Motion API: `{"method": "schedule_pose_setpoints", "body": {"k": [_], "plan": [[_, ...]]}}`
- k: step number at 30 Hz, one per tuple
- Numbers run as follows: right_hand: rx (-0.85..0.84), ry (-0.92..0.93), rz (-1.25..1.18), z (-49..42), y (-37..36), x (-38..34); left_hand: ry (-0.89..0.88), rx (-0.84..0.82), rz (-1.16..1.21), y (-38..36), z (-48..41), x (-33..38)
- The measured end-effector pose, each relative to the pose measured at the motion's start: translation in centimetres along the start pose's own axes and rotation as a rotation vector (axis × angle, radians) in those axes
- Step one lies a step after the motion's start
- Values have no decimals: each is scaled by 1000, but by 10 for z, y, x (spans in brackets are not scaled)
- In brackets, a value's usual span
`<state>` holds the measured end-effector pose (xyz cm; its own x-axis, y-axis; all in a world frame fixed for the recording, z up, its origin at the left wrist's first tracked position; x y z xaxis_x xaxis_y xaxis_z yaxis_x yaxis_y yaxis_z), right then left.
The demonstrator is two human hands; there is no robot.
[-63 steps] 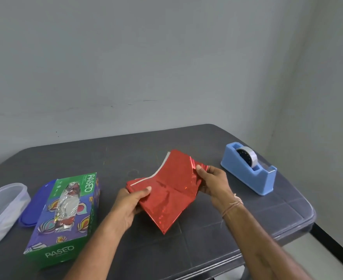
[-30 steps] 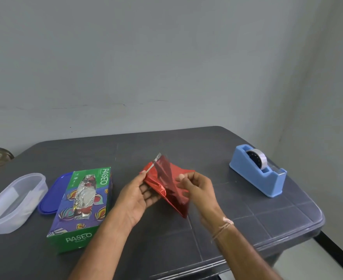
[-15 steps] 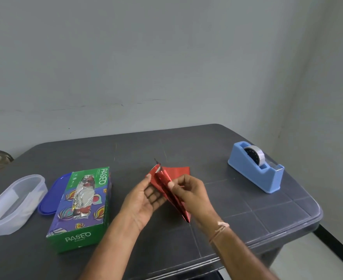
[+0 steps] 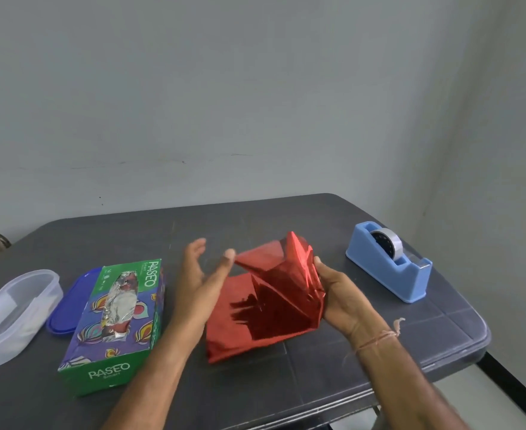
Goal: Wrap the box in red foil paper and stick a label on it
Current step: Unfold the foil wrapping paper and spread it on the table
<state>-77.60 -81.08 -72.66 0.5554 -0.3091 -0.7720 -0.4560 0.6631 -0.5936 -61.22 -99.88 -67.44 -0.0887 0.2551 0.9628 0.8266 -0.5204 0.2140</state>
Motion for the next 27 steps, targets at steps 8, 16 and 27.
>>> {"method": "schedule_pose_setpoints", "body": {"k": [8, 16, 27], "plan": [[20, 60, -67, -12, -2, -44, 447, -604, 351, -67, -25, -35], [198, 36, 11, -73, 35, -61, 460, -642, 196, -70, -39, -48], [363, 697, 976, -64, 0, -51, 534, -181, 428, -42, -46, -83]]}}
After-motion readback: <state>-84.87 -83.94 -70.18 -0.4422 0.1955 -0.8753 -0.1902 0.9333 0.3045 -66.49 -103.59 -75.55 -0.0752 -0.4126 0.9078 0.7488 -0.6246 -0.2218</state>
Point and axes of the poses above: each hand's wrist, its own z-axis away from the middle knuckle, its own y-axis out of the back of the hand, x = y × z, the point moved 7 cm from there along -z, towards the middle knuckle, and after that the axes turned 6 degrees about y, right-handed, at the moved point
